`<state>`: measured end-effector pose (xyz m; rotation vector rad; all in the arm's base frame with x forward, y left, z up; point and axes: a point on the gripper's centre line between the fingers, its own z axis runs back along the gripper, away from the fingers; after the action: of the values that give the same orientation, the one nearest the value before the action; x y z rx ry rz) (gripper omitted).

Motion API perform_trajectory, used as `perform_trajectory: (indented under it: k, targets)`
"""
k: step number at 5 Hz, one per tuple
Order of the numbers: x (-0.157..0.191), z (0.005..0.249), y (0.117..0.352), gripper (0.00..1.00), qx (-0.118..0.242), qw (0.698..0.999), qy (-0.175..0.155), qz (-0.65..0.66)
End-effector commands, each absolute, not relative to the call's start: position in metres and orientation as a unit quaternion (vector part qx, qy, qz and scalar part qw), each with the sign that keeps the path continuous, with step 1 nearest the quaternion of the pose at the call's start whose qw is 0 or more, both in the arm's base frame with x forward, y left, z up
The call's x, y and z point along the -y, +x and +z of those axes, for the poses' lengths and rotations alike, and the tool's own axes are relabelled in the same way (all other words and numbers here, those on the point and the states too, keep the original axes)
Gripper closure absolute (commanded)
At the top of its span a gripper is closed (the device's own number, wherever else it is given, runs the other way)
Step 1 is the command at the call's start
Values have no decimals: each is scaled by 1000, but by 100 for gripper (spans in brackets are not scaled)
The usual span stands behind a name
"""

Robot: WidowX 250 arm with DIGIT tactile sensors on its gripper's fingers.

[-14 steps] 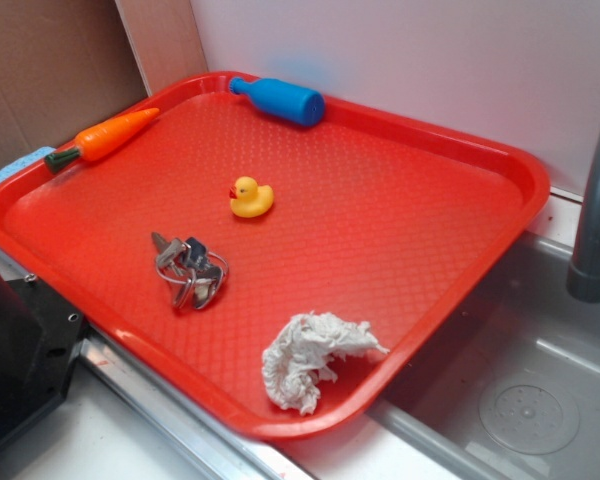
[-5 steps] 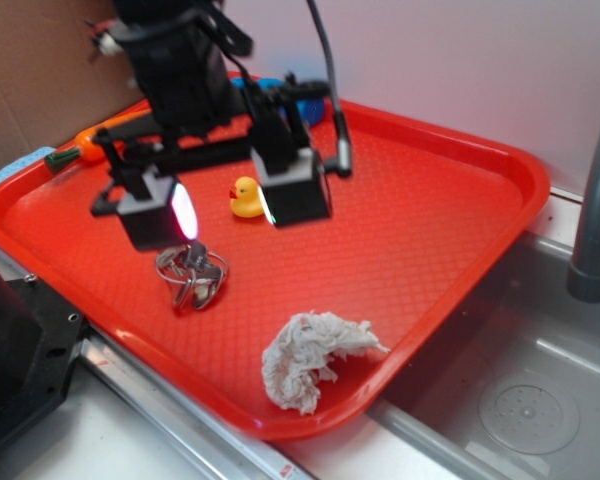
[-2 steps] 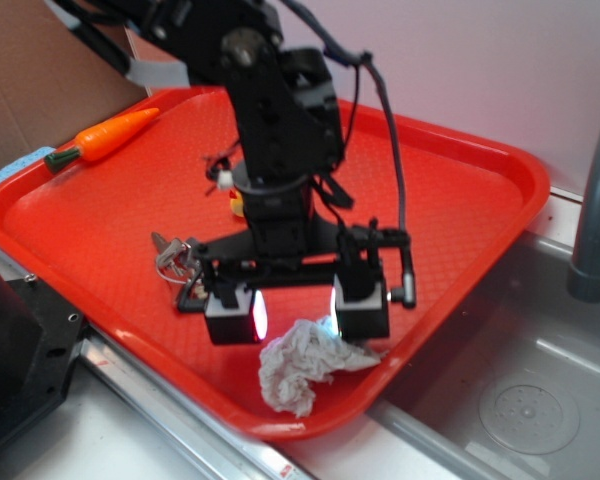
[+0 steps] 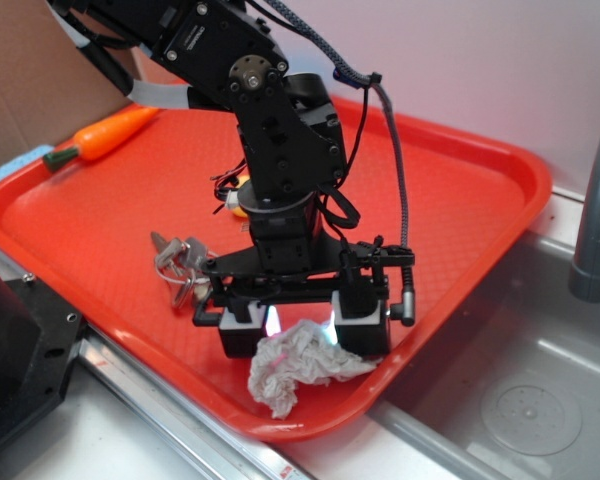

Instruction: Grab the white paper.

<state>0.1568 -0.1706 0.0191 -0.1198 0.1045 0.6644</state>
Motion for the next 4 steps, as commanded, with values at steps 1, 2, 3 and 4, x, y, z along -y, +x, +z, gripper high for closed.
perform_trajectory:
  k: [1,2,3,4]
  targets:
    - [176,26,155,100,-45,943,-73,320]
    - [170,30,157,100,-52,940,-74,330]
    - [150,56,165,100,-47,931,-90,350]
    - [125,91,176,100,-35,941,-102,321]
